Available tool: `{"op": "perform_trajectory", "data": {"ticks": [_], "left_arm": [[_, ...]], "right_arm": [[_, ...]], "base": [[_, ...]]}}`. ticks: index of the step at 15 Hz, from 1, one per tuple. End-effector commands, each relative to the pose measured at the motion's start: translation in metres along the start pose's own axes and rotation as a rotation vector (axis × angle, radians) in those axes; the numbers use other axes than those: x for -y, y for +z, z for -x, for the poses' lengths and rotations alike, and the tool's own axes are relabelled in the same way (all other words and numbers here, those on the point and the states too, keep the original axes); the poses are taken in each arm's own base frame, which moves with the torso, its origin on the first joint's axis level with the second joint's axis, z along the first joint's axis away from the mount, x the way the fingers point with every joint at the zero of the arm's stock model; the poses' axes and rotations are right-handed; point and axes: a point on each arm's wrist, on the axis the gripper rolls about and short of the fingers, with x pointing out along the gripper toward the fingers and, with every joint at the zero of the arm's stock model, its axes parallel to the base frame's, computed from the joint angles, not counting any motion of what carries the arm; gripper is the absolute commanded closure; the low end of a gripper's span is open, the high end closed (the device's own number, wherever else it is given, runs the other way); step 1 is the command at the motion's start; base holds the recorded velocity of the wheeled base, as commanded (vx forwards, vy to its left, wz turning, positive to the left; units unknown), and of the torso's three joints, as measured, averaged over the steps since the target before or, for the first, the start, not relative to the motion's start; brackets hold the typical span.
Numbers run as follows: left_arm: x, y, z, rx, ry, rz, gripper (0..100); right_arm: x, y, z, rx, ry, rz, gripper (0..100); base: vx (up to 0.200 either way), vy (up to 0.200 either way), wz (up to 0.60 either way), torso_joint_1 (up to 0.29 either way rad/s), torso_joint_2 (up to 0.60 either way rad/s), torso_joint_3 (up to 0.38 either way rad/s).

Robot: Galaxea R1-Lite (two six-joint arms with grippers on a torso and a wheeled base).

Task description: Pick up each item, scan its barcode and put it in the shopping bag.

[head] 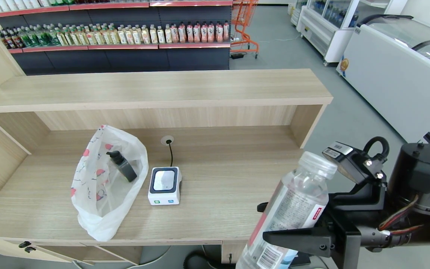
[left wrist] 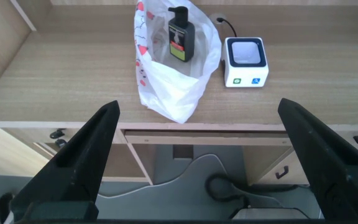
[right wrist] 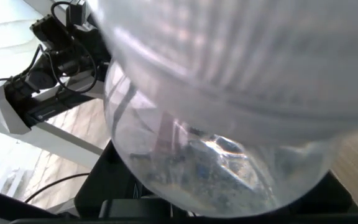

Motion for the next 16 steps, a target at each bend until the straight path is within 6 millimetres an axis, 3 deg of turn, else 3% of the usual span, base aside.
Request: {"op": "perform_trajectory", "data": {"ticks": [1, 10, 12, 14, 16], "left_arm": [[0.0, 0.0, 0.0, 0.0, 0.0, 0.0, 0], [0.0, 0.0, 0.0, 0.0, 0.0, 0.0, 0], [0.0, 0.0, 0.0, 0.0, 0.0, 0.0, 0], [0.0, 0.0, 0.0, 0.0, 0.0, 0.0, 0], [0.0, 0.0, 0.0, 0.0, 0.0, 0.0, 0]], "right_arm": [[-0.001, 0.001, 0.001, 0.004, 0.0, 0.006, 100], [-0.005, 0.005, 0.007, 0.021, -0.018, 0.06, 100], [0.009, 0.011, 0.024, 0.036, -0.185, 0.283, 100], [0.011, 0.015, 0.05, -0.034, -0.487, 0.525, 100], [0.011, 0.013, 0.067, -0.138, -0.74, 0.623, 100]], "base": [[0.0, 0.0, 0.0, 0.0, 0.0, 0.0], [0.0, 0.0, 0.0, 0.0, 0.0, 0.0], [0.0, 0.0, 0.0, 0.0, 0.0, 0.0], [0.0, 0.0, 0.0, 0.0, 0.0, 0.0], [0.0, 0.0, 0.0, 0.0, 0.0, 0.0]]}}
